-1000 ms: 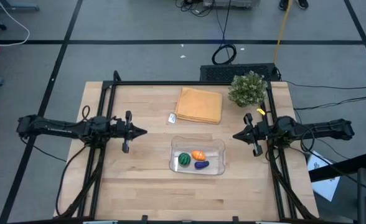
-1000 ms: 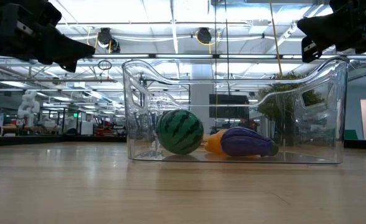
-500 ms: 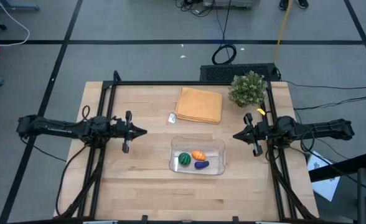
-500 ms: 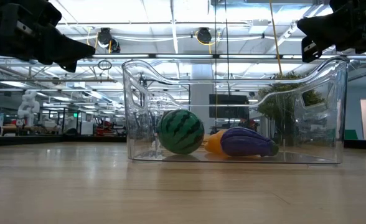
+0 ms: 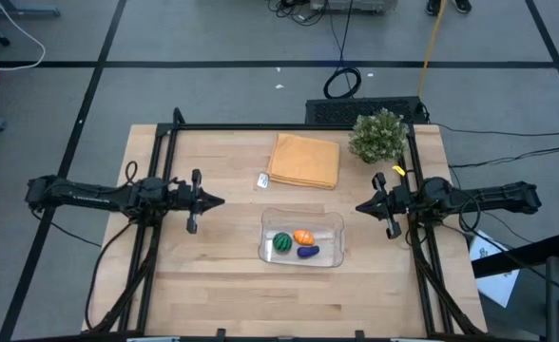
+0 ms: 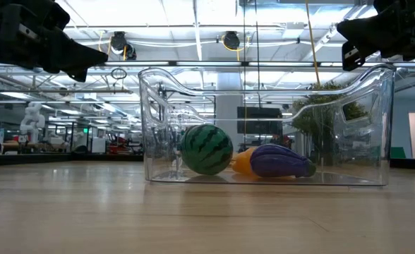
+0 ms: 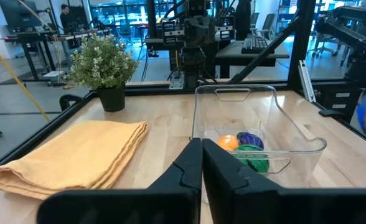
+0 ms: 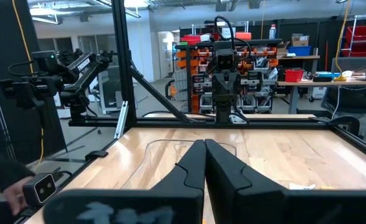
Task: Pick and placing Produce into tupperware
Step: Return to Home Position
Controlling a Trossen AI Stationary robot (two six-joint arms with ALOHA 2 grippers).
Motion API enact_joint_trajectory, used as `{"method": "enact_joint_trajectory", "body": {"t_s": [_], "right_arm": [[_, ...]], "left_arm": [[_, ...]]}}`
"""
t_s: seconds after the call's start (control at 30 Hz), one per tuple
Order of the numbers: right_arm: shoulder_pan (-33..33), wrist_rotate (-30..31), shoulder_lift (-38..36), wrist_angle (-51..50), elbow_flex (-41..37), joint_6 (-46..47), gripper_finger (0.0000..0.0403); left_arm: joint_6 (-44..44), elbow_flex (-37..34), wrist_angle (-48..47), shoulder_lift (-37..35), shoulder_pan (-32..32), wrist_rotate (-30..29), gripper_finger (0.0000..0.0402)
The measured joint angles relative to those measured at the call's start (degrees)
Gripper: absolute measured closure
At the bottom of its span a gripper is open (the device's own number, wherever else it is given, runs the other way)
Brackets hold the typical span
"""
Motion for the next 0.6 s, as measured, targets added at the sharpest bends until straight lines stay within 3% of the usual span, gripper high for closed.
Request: {"method": "enact_joint_trajectory", "body": {"t_s": [0.6], "right_arm": [[0.0, 0.0, 0.0, 0.0, 0.0, 0.0, 0.0403]], "left_arm": [[0.0, 0.0, 0.0, 0.0, 0.0, 0.0, 0.0371]]}}
